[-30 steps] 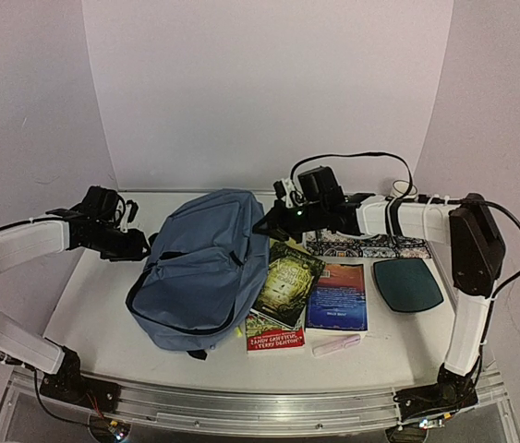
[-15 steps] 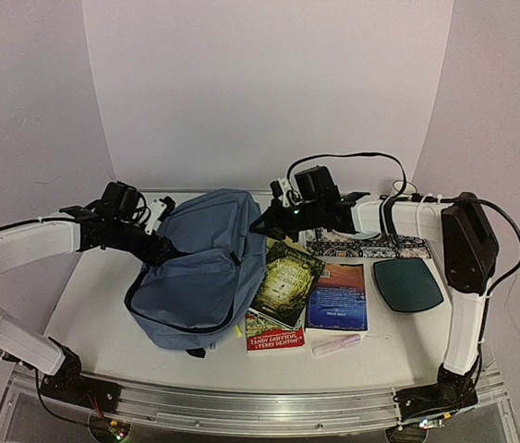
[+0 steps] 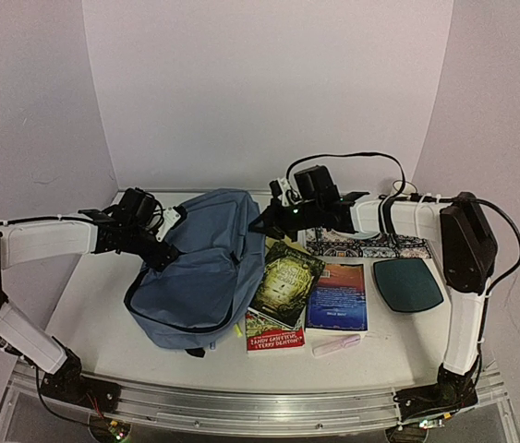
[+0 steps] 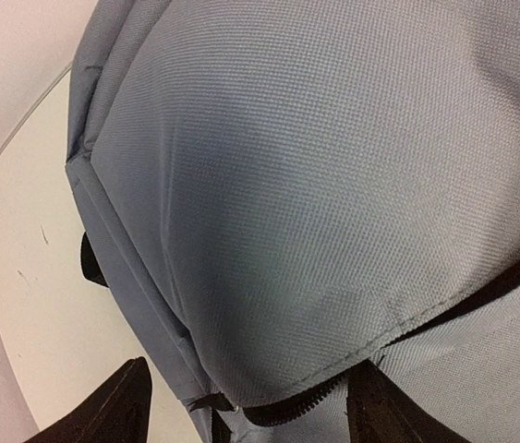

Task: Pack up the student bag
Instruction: Pick up the lower front pocket of the student bag.

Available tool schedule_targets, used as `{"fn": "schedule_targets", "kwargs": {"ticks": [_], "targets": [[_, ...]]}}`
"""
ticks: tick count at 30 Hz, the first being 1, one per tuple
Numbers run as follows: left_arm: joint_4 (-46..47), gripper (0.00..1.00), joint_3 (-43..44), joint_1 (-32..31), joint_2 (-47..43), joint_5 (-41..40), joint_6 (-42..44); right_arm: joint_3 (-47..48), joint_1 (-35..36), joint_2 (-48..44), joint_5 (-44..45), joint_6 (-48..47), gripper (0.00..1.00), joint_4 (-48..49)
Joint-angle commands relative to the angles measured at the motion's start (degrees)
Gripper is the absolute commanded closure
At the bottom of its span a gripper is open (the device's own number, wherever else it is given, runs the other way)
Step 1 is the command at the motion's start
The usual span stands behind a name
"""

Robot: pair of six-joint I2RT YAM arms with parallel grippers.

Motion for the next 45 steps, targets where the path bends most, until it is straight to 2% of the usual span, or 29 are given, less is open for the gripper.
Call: {"fn": "schedule_targets", "kwargs": {"ticks": [1, 5, 8, 10, 11, 12, 14, 15, 18, 19, 21, 22, 25, 27, 31, 38, 45], "targets": [[3.92, 0.26, 2.85, -0.65, 2.22, -3.2, 2.78, 3.3, -0.11, 0.85, -2.0, 0.23, 1.0, 3.8], [5.93, 0.27, 1.8, -0.93, 3.29, -5.12, 3.38, 3.6, -0.13, 1.3, -2.3, 0.44, 1.0, 4.1], [8.03, 0.34, 1.57, -1.03, 3.04, -6.92, 3.2, 4.14, -0.14, 1.86, -2.4, 0.49, 1.0, 4.12], [9.15, 0.57, 1.48, -1.03, 2.59, -7.5, 3.22, 4.58, -0.17, 2.38, -2.23, 0.57, 1.0, 4.12], [9.39, 0.63, 1.6, -1.03, 2.42, -7.53, 3.13, 4.74, -0.14, 2.48, -2.15, 0.63, 1.0, 4.12], [9.55, 0.75, 1.76, -1.03, 2.07, -7.33, 2.83, 4.88, -0.17, 2.75, -1.91, 0.74, 1.0, 4.12], [9.56, 0.88, 1.95, -1.03, 1.32, -6.53, 2.24, 5.12, -0.17, 3.04, -1.68, 0.86, 1.0, 4.12], [9.49, 0.99, 2.09, -1.03, 0.23, -5.09, 1.36, 5.45, -0.16, 3.31, -1.12, 1.29, 0.97, 4.06], [9.16, 1.0, 2.99, -1.03, -1.39, -4.16, -0.86, 6.05, -0.17, 3.29, 0.1, 1.06, 0.89, 1.9], [8.63, 1.0, 3.64, -1.03, -2.02, -4.57, -2.69, 6.54, -0.13, 2.98, 0.86, 0.37, 0.8, -0.2], [7.77, 1.0, 4.56, -1.03, -2.48, -5.19, -5.12, 6.27, -0.17, 2.24, 1.64, -0.15, 0.72, -2.0], [5.43, 1.0, 6.6, -1.03, -2.39, -6.6, -7.72, 4.7, -0.11, 0.55, 3.16, -0.62, 0.61, -3.9], [1.41, 1.0, 10.36, -0.97, -1.14, -7.87, -12.0, 1.42, 0.17, -2.23, 4.49, -0.24, 0.51, -5.25], [-3.52, 1.0, 14.72, -0.94, 1.38, -8.69, -16.69, -1.09, 1.01, -4.65, 5.38, -0.27, 0.39, -7.55], [-10.89, 1.0, 21.68, -0.91, 5.86, -8.23, -22.76, -5.85, 4.03, -8.51, 7.12, 0.66, 0.27, -9.83], [-14.51, 1.0, 26.16, -0.85, 9.13, -7.41, -28.45, -12.73, 11.57, -10.75, 9.11, 4.09, 0.17, -10.03], [-15.88, 1.0, 28.2, -0.63, 10.64, -7.02, -30.34, -13.46, 17.12, -6.33, 8.78, 7.51, 0.17, -6.56]]}}
